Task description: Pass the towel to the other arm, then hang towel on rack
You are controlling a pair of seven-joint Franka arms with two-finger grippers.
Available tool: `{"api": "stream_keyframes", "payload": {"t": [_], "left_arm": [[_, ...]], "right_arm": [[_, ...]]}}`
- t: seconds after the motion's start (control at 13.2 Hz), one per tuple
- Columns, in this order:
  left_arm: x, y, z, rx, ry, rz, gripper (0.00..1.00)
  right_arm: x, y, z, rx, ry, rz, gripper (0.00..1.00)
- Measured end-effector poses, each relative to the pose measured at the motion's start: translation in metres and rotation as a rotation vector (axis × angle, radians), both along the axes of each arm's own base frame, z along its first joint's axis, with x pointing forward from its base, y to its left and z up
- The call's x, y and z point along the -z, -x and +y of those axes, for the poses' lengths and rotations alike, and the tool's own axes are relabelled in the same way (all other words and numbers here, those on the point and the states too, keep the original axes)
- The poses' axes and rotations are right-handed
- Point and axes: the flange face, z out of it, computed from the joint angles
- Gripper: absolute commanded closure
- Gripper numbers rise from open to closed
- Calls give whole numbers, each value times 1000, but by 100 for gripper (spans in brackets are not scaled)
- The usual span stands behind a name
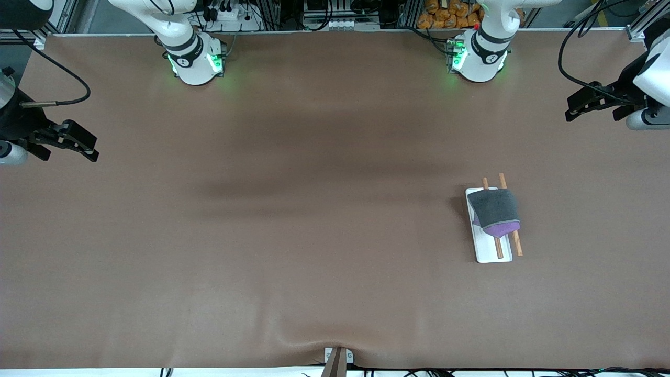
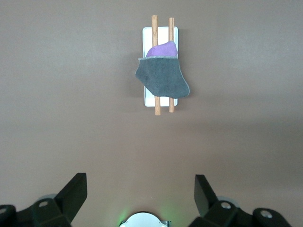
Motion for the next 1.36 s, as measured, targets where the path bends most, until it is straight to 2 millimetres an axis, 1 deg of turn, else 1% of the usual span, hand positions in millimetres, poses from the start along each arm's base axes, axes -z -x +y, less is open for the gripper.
{"api": "stream_keyframes", "payload": {"t": [0.61,0.68,0.83,0.91,0.98,1.36], "left_arm": [[0,0,0,0,0,0,0],[0,0,0,-1,0,0,0],[0,0,1,-2,0,0,0],[0,0,1,-2,0,0,0],[0,0,1,-2,0,0,0],[0,0,3,-6,0,0,0]], "right_arm": [[0,-1,-20,16,-1,-1,0],[0,-1,-27,-1,-8,0,0],[0,0,-55,-26,-38,0,0],[0,1,-66,-31,-47,-2,0],[0,1,-71,-34,-49,-2,0],[1,2,-75,-29,-51,3,0]]}}
